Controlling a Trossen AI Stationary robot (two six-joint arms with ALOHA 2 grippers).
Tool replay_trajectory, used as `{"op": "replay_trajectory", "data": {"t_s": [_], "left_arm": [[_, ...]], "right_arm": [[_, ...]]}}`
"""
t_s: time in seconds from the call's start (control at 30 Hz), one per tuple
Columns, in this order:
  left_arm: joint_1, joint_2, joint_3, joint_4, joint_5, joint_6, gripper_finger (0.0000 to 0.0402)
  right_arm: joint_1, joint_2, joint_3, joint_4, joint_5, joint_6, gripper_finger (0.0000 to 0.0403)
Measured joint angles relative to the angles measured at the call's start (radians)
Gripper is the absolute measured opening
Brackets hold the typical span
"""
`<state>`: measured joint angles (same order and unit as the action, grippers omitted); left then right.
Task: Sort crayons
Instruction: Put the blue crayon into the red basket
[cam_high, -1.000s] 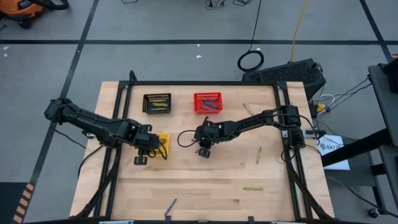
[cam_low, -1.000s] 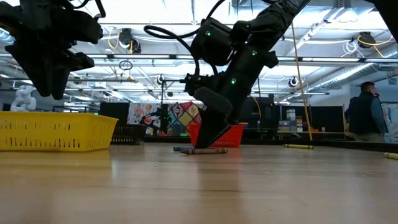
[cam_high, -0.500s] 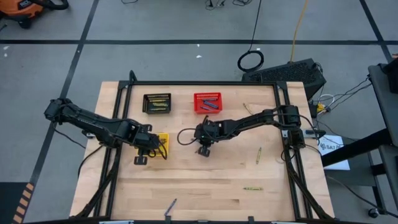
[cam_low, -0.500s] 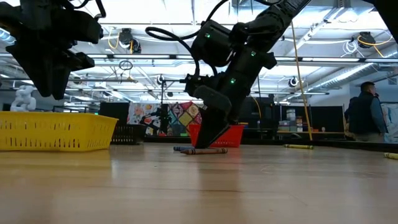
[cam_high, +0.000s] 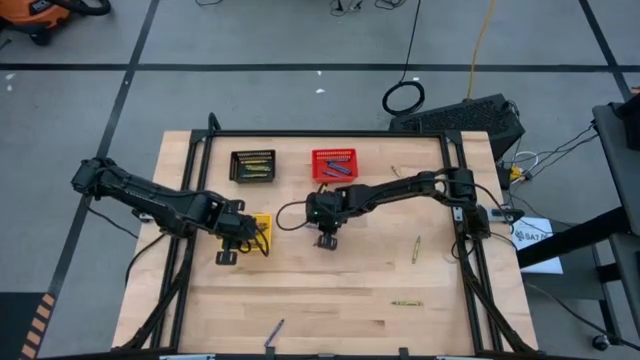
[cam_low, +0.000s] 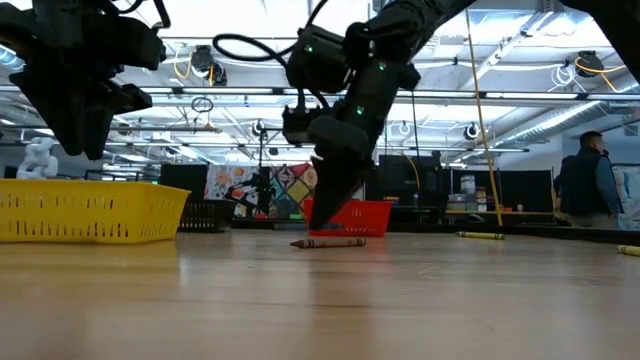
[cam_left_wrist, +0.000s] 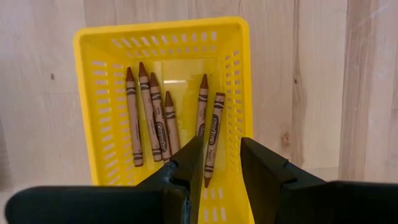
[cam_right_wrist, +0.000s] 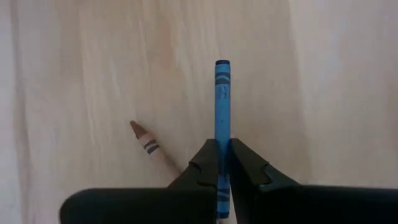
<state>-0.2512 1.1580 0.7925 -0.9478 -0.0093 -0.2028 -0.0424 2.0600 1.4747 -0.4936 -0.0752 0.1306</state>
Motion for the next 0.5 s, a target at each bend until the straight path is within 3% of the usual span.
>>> {"op": "replay_trajectory", "data": {"t_s": [0.5], "left_arm": [[0.0, 0.0, 0.0, 0.027, 0.0, 0.001, 0.01]], "right_arm": [[-0.183, -0.018, 0.086, -0.191, 0.018, -0.093, 0.0]]}}
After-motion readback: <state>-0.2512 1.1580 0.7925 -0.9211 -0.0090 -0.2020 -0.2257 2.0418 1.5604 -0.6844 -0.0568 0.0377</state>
